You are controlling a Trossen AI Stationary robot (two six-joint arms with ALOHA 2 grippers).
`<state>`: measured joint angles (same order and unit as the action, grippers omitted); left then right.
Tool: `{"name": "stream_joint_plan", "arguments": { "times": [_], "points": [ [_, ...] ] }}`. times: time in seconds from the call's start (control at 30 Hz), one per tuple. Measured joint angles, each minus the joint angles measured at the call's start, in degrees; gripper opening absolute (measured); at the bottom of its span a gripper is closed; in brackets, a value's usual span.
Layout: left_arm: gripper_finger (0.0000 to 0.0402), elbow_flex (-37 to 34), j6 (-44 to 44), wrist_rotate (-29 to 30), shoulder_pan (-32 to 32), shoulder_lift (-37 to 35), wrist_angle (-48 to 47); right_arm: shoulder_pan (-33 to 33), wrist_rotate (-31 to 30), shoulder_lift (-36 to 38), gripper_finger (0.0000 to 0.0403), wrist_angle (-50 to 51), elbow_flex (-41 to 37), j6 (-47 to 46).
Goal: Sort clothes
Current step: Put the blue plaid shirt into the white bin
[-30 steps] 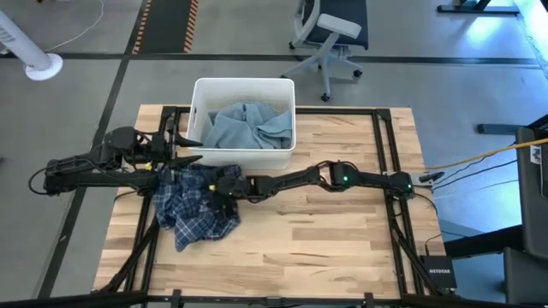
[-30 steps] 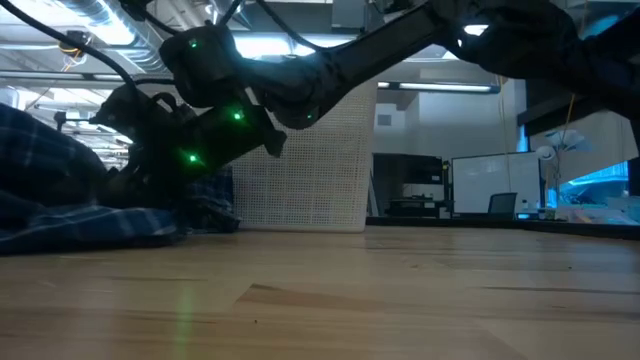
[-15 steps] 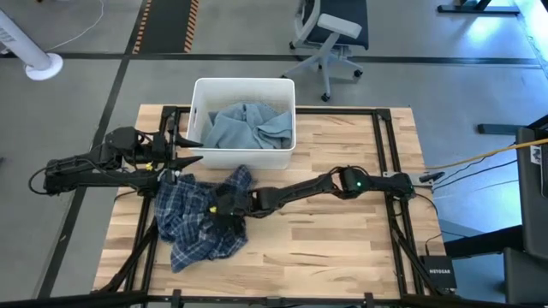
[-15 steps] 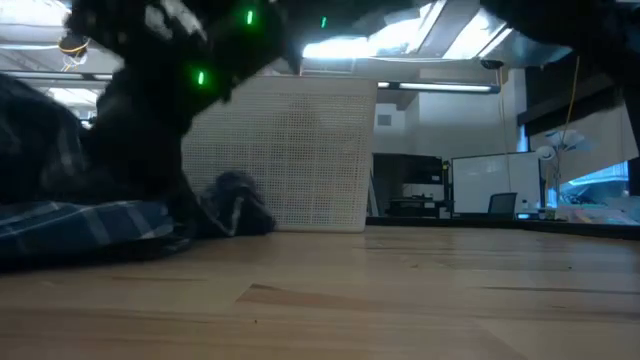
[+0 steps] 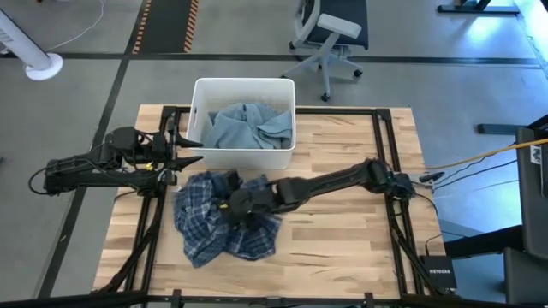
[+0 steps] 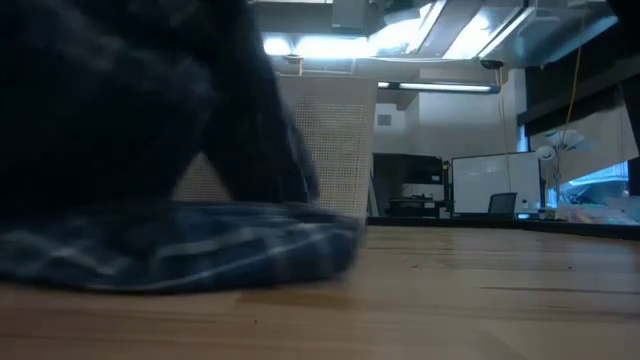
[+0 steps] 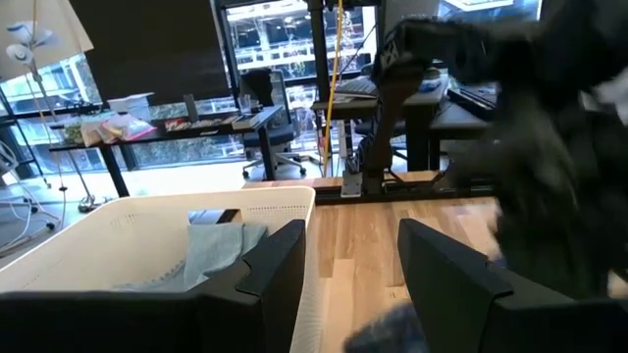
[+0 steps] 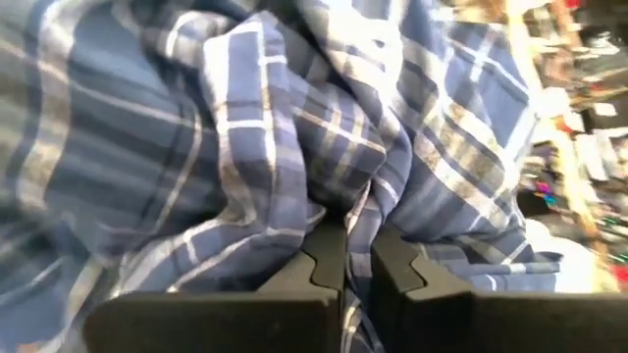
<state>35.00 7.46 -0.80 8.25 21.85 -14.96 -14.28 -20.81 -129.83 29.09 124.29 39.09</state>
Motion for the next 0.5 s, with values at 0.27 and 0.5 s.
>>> {"name": "stream_joint_plan", "arguments": {
  "times": [0.27,0.5],
  "points": [
    [0.0159,0.00,0.00,-0.01,-0.01,0.00,0.05,0.05,-9.62,9.59,0.0021,0.56,0.00,3.72],
    [0.0159,0.00,0.00,-0.01,-0.01,-0.02,0.74,3.75,-18.34,17.01,0.0024,-8.54,0.04,11.18]
  ]
}}
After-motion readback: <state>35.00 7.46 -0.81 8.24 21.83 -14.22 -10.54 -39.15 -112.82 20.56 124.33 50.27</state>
